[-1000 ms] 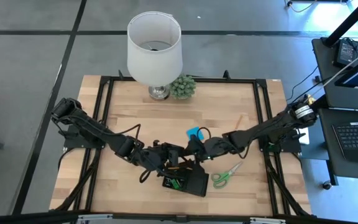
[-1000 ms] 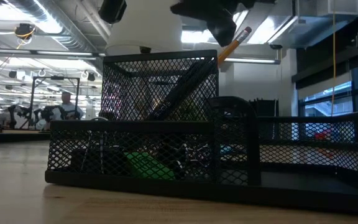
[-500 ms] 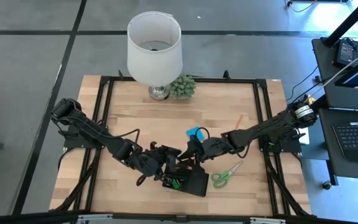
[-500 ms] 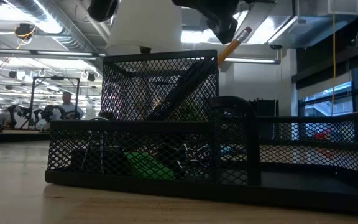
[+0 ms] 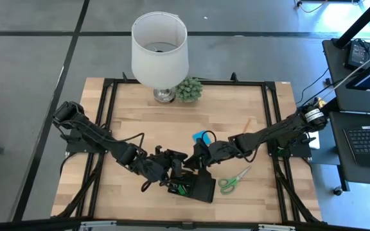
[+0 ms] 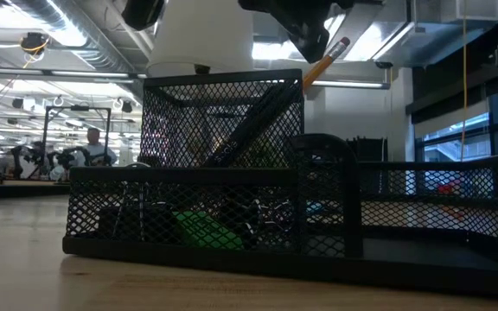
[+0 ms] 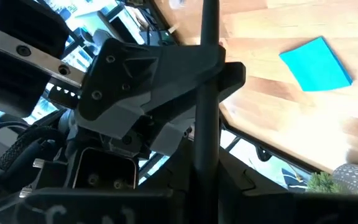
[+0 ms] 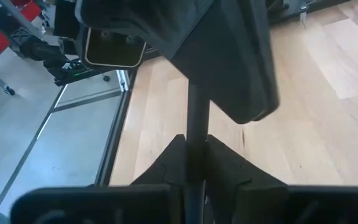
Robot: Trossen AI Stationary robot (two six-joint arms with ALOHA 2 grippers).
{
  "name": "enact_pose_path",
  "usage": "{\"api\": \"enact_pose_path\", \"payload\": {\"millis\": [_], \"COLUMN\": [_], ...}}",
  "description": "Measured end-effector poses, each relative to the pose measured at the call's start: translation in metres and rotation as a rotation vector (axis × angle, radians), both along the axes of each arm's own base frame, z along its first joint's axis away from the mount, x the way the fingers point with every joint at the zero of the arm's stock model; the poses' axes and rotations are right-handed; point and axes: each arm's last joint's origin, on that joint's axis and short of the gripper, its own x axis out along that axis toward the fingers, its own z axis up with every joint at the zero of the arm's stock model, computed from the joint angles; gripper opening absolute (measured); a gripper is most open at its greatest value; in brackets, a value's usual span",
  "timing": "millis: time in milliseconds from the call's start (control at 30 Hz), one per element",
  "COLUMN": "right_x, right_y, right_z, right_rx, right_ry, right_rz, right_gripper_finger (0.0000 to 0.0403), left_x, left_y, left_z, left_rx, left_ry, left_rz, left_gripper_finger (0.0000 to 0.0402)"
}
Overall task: Pick and place office supplies into organizer
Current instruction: Put the black pen into the desk organizer
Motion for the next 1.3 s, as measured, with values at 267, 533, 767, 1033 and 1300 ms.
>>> {"api": "enact_pose_path", "payload": {"millis": [267, 533, 767, 1033, 1300], "right_x": [0.000, 0.000, 0.000, 0.000, 0.008], "right_y": [0.001, 0.001, 0.001, 0.001, 0.003], "right_z": [0.000, 0.000, -0.001, 0.000, 0.000], "right_rx": [0.001, 0.002, -0.001, -0.002, -0.010], "right_ry": [0.000, 0.000, 0.006, -0.001, -0.089], "right_rz": [0.006, 0.009, 0.008, 0.005, -0.019], "right_gripper_finger": [0.0038, 0.0038, 0.0038, 0.0038, 0.0038], "left_x": [0.000, 0.000, -0.002, -0.032, -0.066], "left_y": [0.001, 0.001, 0.005, 0.028, 0.048], "left_z": [0.000, 0.003, 0.004, 0.005, 0.000], "left_rx": [-0.181, -0.526, -0.773, -1.093, -1.424], "left_ry": [-0.078, -0.254, -0.503, -0.688, -0.867], "left_rz": [0.089, 0.258, 0.489, 0.804, 1.050], "left_gripper_finger": [0.0075, 0.0114, 0.0144, 0.0147, 0.0131]}}
